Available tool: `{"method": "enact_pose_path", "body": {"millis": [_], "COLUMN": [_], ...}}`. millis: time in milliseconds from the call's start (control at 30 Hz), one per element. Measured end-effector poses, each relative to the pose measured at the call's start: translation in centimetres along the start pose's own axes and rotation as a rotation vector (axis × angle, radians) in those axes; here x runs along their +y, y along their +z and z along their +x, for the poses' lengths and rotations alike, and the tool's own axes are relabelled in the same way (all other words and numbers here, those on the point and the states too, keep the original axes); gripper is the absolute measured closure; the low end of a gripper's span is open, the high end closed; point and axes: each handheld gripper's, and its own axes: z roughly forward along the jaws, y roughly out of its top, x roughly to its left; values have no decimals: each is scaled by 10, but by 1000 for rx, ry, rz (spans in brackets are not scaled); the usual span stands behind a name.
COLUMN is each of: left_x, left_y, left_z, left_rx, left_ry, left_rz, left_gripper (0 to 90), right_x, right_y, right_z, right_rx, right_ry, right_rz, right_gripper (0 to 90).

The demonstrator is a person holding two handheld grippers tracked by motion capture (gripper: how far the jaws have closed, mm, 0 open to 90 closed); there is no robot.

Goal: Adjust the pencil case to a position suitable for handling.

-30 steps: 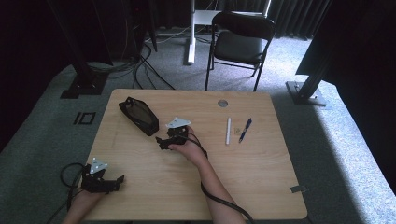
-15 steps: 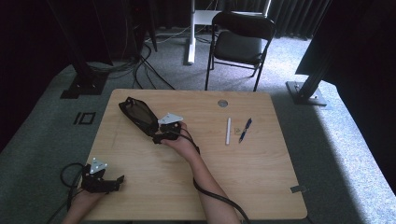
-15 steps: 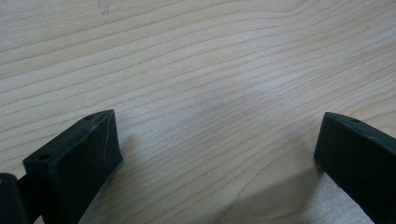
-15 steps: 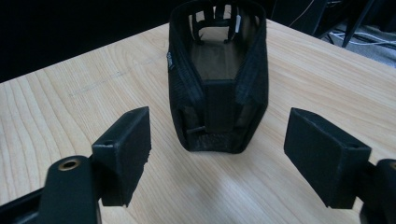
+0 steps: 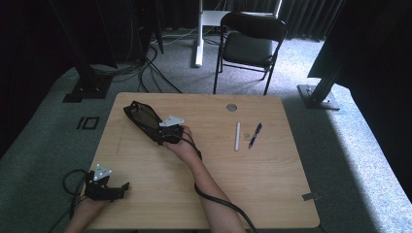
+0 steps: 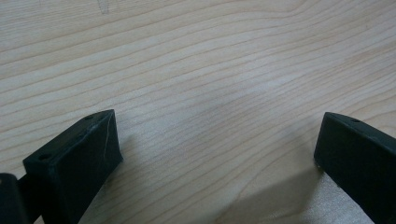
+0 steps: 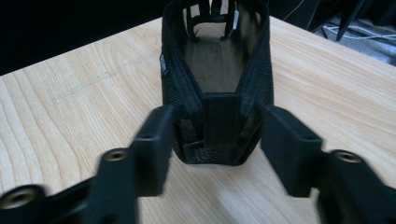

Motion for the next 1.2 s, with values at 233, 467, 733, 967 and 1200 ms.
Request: {"method": "enact_pose_path", "body": {"millis": [233, 467, 733, 967, 1200], "left_x": [0, 0, 0, 0, 0], "left_y": [0, 0, 0, 0, 0], "left_z": [0, 0, 0, 0, 0], "left_rx": [0, 0, 0, 0, -1], "left_ry": [1, 1, 1, 0, -2], "left_rz": [1, 1, 1, 0, 0], "left_gripper": [6, 6, 6, 6, 6], "right_x": [8, 10, 9, 0, -7], "right_y": [4, 8, 1, -8, -21], "right_z": [0, 3, 3, -1, -3], "right_rx": [-17, -24, -11, -2, 1], "right_ry": [32, 4, 10, 31, 48], "right_rz": [-18, 31, 37, 35, 29], "right_gripper": [536, 726, 729, 732, 732]}}
